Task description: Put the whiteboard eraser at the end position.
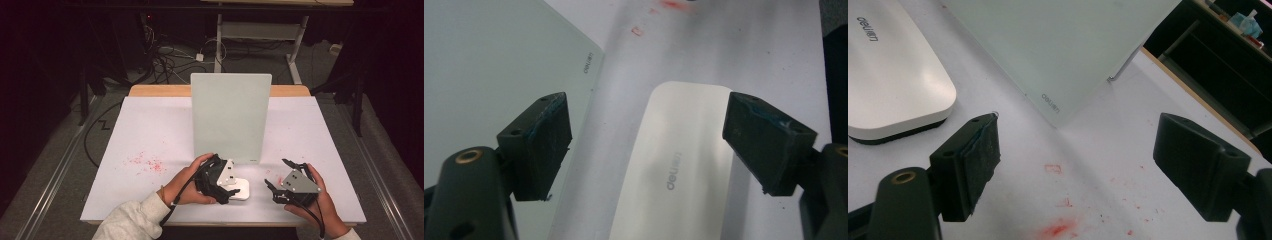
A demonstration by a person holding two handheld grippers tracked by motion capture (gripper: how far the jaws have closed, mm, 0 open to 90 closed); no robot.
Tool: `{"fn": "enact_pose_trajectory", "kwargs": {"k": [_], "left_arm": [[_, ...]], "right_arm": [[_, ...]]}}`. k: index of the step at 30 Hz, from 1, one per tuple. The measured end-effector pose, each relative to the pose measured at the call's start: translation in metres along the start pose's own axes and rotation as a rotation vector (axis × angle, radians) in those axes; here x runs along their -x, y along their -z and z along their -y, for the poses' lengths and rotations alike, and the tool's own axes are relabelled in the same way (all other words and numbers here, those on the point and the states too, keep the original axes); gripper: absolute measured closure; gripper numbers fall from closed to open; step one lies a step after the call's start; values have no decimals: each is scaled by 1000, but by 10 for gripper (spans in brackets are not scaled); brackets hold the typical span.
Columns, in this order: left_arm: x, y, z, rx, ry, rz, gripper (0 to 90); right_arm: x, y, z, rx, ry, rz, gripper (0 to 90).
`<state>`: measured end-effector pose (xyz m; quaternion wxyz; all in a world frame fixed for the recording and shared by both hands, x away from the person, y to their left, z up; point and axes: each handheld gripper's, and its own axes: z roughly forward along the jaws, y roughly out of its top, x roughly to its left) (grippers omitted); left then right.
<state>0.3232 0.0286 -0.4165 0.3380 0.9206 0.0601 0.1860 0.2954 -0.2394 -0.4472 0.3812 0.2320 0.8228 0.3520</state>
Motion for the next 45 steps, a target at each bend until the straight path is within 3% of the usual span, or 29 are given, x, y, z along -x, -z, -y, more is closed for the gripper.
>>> {"fn": "enact_pose_trajectory", "kwargs": {"k": [9,14,21,45], "left_arm": [[-3,10,7,79,42,-121,184],[-7,17,10,115,58,-157,177],[-10,24,20,106,39,-248,177],[-28,56,51,138,130,-378,177]], "right_arm": [[-1,1,-1,4,2,-3,194],[-3,1,-2,8,5,-7,194],[-3,2,-4,18,6,-4,194],[6,9,-4,55,-31,33,194]]}}
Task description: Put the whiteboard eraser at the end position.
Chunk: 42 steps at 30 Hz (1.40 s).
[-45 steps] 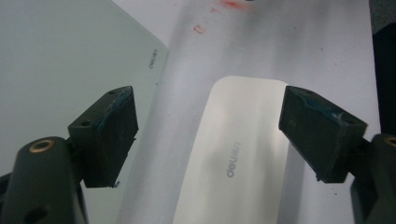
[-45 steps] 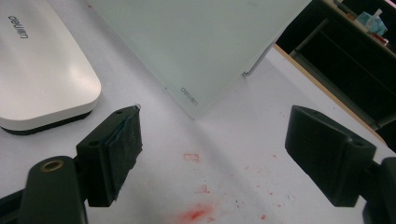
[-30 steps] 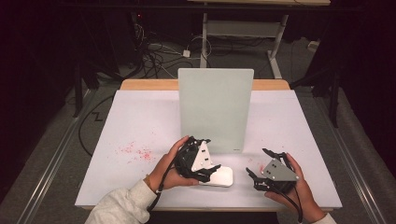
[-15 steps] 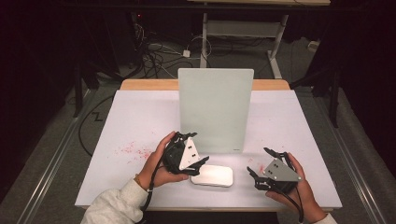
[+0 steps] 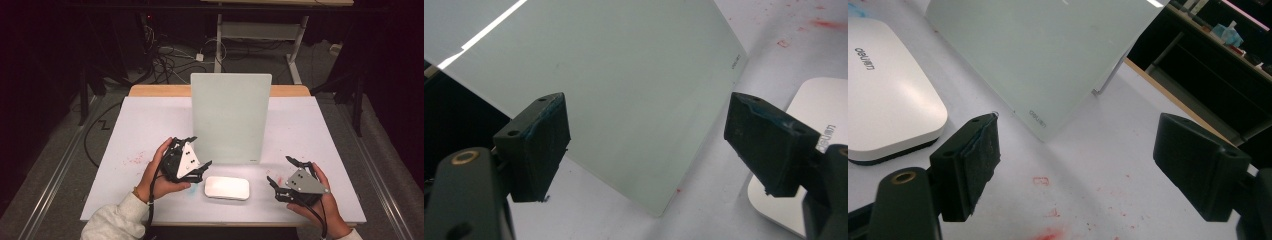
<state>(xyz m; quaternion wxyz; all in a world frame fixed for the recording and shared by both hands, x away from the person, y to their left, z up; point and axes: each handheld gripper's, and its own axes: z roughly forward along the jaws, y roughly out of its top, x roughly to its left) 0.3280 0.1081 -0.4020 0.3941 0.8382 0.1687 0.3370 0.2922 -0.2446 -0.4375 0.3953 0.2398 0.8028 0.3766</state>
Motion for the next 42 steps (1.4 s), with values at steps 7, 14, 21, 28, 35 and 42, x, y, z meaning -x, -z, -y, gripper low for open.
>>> {"fn": "enact_pose_trajectory", "kwargs": {"k": [7,14,21,28,35,42], "left_arm": [[-2,5,6,-5,7,-38,177],[-4,11,13,-8,10,-49,176],[-6,14,24,-37,19,-71,177],[-6,19,32,-49,30,-99,176],[-7,27,44,-56,50,-114,176],[-8,32,62,-86,73,-125,176]], "right_arm": [[1,2,-1,8,-2,7,194],[3,3,-2,13,-11,13,194],[5,4,-1,19,-30,24,192],[8,5,0,21,-36,32,192],[9,7,1,17,-46,37,192],[12,8,3,12,-61,50,192]]}}
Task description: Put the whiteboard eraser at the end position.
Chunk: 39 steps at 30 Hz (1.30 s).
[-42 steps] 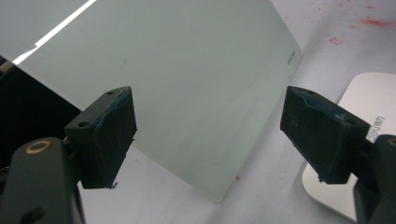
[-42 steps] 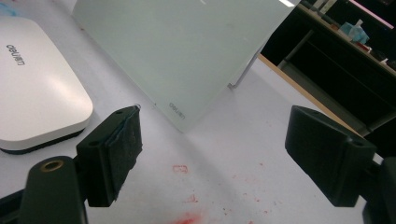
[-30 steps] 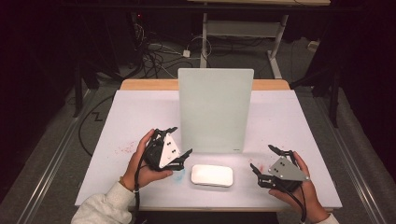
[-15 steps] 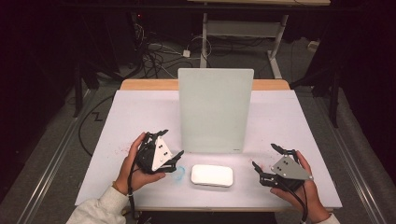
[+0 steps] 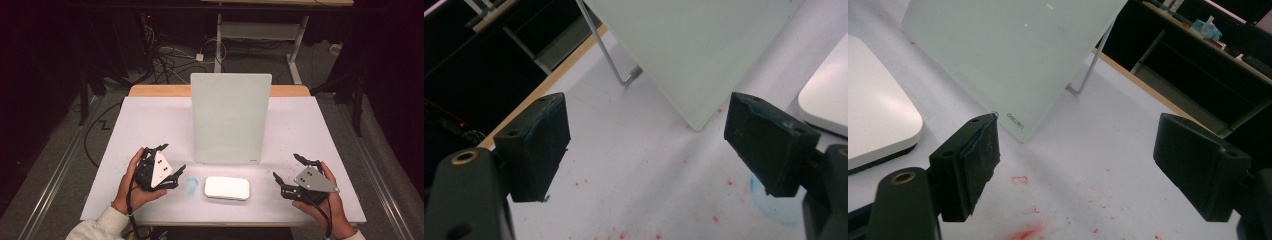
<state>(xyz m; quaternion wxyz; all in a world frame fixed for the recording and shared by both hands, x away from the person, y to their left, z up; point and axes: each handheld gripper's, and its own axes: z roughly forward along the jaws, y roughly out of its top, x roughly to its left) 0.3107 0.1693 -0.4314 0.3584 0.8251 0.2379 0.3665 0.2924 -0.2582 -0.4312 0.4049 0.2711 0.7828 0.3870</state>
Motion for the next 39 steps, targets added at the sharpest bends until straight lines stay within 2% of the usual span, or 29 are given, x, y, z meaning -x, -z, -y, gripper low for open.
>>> {"fn": "enact_pose_trajectory", "kwargs": {"k": [10,12,21,26,30,36,39], "left_arm": [[-10,6,24,-32,54,-4,177],[-11,6,30,-53,57,-6,176],[-13,17,52,-101,123,7,162],[-11,16,53,-101,134,9,161],[-8,13,51,-100,125,26,151],[-5,12,49,-95,114,48,148],[-5,14,49,-82,125,53,148]], "right_arm": [[4,-1,2,-8,-31,6,192],[4,-2,3,-12,-33,5,192],[7,-3,7,-25,-55,1,192],[7,-2,7,-23,-62,-2,192],[8,0,8,-21,-69,-1,192],[7,2,8,-19,-56,8,192],[6,2,7,-19,-50,6,192]]}}
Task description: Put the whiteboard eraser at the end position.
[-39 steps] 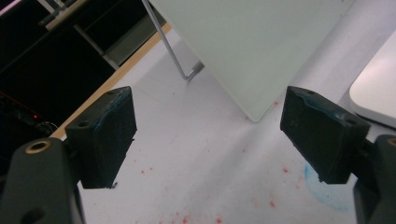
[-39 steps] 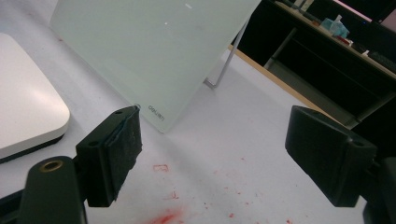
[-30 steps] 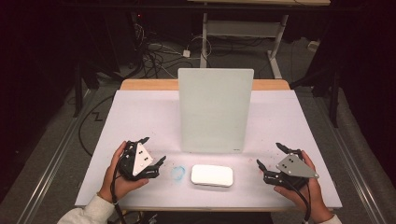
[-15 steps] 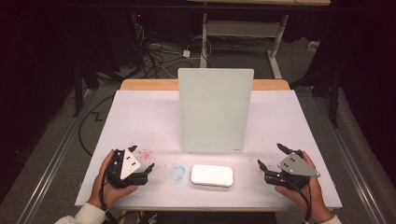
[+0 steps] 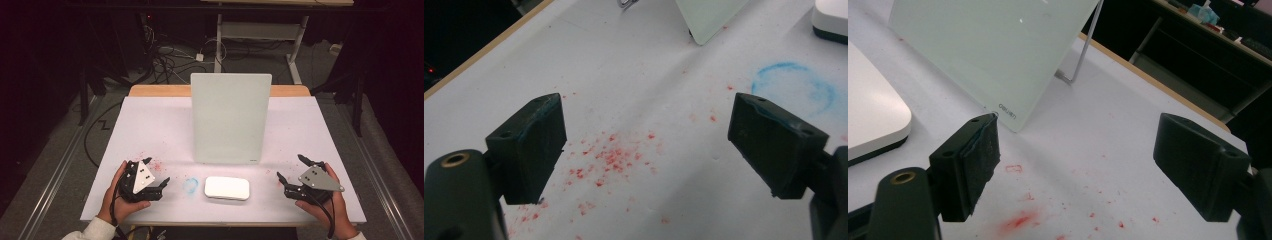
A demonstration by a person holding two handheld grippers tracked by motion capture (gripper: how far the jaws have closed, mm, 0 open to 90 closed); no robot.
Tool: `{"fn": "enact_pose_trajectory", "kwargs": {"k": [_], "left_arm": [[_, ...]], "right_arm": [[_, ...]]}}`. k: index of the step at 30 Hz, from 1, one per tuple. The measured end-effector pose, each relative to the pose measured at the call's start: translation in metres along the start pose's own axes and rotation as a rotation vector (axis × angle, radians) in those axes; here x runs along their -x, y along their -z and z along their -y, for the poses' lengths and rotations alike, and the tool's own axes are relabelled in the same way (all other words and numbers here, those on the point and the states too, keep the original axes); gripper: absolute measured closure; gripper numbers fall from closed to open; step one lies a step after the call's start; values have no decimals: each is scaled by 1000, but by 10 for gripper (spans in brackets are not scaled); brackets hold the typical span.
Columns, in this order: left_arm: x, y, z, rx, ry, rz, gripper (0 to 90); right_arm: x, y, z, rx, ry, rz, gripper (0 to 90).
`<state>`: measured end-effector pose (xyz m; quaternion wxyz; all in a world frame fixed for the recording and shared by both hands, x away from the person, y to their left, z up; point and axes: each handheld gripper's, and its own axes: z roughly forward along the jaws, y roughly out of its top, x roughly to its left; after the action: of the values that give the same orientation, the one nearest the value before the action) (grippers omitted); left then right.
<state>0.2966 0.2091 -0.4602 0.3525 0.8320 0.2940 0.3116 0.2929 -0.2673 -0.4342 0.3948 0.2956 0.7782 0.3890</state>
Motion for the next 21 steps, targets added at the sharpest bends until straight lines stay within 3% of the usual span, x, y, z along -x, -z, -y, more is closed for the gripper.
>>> {"fn": "enact_pose_trajectory", "kwargs": {"k": [9,21], "left_arm": [[1,0,0,0,-8,-1,149],[0,-2,-3,6,-19,-9,149]], "right_arm": [[0,3,1,-5,-10,16,194],[-3,2,1,0,18,11,193]]}}
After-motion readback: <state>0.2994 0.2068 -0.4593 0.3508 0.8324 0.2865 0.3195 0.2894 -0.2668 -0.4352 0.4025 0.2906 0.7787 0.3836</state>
